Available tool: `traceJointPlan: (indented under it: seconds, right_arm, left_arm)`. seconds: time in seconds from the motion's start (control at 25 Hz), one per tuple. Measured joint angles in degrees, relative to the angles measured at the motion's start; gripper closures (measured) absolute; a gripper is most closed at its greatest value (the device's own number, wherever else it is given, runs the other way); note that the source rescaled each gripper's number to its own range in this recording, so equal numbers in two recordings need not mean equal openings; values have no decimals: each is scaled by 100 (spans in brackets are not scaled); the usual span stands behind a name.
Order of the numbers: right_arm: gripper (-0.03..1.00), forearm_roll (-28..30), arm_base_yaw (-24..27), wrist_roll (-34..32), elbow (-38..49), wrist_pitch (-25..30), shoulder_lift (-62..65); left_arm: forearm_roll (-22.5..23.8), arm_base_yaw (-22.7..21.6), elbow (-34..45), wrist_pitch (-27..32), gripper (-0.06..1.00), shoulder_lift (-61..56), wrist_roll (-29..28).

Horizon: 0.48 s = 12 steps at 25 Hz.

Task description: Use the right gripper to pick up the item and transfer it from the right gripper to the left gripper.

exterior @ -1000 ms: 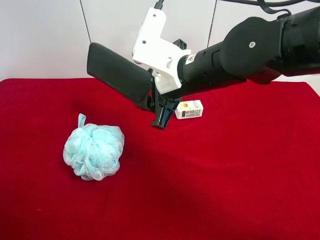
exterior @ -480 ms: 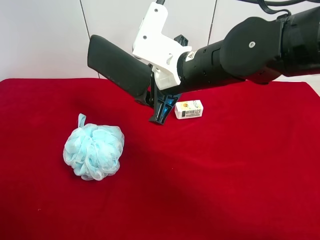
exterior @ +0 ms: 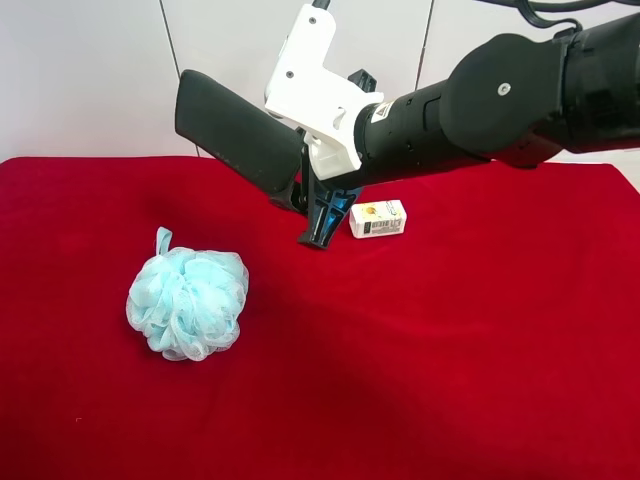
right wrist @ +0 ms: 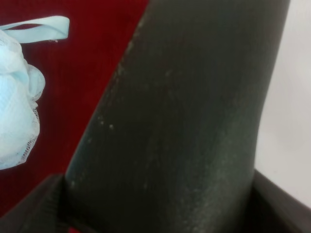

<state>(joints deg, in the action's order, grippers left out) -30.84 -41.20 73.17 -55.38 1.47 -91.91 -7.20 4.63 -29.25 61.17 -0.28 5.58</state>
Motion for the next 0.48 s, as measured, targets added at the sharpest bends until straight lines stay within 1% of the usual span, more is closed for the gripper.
traceJointPlan:
  seconds: [0.48]
  right_arm:
    - [97,0,0,0,0,0,0]
  left_arm:
    - [-52,0,0,-1,-6,0,0]
